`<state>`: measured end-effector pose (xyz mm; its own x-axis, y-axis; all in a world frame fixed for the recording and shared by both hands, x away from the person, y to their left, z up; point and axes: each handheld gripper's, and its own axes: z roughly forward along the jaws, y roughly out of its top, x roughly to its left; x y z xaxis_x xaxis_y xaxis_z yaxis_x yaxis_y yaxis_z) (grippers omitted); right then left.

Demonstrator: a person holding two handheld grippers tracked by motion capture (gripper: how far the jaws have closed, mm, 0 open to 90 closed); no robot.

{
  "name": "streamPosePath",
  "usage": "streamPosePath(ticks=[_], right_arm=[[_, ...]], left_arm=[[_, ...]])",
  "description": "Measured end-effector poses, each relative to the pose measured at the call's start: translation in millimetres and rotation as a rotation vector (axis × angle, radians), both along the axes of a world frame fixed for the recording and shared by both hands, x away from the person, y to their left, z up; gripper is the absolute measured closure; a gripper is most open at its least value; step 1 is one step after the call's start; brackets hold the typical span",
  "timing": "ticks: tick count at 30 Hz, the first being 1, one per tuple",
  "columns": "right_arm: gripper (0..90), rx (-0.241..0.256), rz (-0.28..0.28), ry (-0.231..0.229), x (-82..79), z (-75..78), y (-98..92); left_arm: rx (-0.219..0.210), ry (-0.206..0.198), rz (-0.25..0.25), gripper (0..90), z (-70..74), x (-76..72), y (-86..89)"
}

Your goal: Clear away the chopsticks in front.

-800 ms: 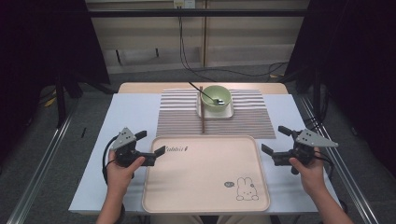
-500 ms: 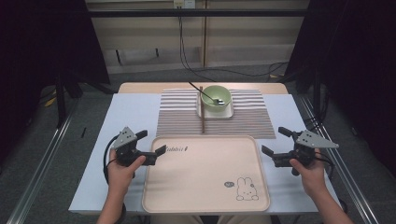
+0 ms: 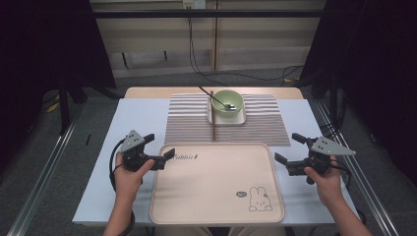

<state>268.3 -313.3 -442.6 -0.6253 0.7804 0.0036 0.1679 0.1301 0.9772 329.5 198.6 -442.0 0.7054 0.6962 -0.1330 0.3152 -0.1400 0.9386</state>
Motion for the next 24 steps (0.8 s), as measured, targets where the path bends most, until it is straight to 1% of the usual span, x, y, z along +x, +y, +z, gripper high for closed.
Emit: streamPosePath(ticks=[4,5,6,7,9,11,13,14,15,16,17,18,19,21,23,24], right_arm=[[1.0,0.002,-0.001,-0.003,-0.6,0.7,-0.4],[1.0,0.002,-0.001,-0.003,-0.6,0.7,-0.4],[1.2,0.003,-0.001,-0.002,-0.8,0.7,-0.5],[1.4,0.006,0.000,-0.001,-1.0,0.7,-0.4],[1.5,0.006,0.002,-0.003,-1.0,0.8,-0.4],[1.6,0.003,-0.002,-0.001,-1.3,0.9,-0.6],[1.5,0.005,0.000,-0.003,-1.2,1.0,-0.9],[1.6,0.005,0.000,-0.003,-1.3,1.1,-1.0],[1.6,0.005,-0.001,-0.002,-1.3,1.0,-1.0],[1.6,0.001,-0.003,-0.002,-1.3,1.0,-1.0],[1.6,0.001,-0.003,-0.002,-1.4,1.0,-0.8],[1.6,-0.002,0.001,-0.003,-1.5,0.9,-1.0],[1.7,0.003,-0.002,-0.006,-1.5,1.1,-0.9],[1.6,0.001,0.000,-0.006,-1.4,1.0,-1.1],[1.7,0.002,-0.002,-0.005,-1.6,1.1,-1.0],[1.8,-0.007,0.005,-0.010,-1.7,1.1,-1.5]], left_arm=[[-0.013,0.001,0.003,0.0,2.2,4.2,-4.9],[-0.005,-0.001,0.002,0.0,2.9,5.5,-6.0],[-0.011,0.000,-0.013,0.0,3.2,7.2,-7.4],[-0.001,0.002,-0.008,0.0,4.1,8.7,-9.4],[-0.003,0.002,-0.021,0.0,4.7,11.6,-11.9],[0.000,0.003,-0.013,0.0,5.5,14.6,-15.1],[-0.007,0.005,-0.021,0.0,5.7,19.1,-17.8],[-0.001,0.006,-0.015,0.0,6.1,20.6,-19.1],[-0.005,0.002,-0.021,0.0,6.0,22.8,-19.8],[-0.014,0.008,-0.015,0.0,6.1,24.2,-21.5],[-0.011,0.005,-0.014,0.0,6.6,25.6,-23.0],[-0.022,0.005,-0.026,0.0,6.8,27.1,-24.8],[-0.012,0.005,-0.013,0.0,7.7,27.6,-26.4],[-0.019,0.005,-0.025,0.0,9.1,31.1,-30.5],[-0.014,0.008,-0.022,0.0,10.8,34.2,-33.8],[-0.021,0.002,-0.033,0.0,11.1,35.9,-34.8]])
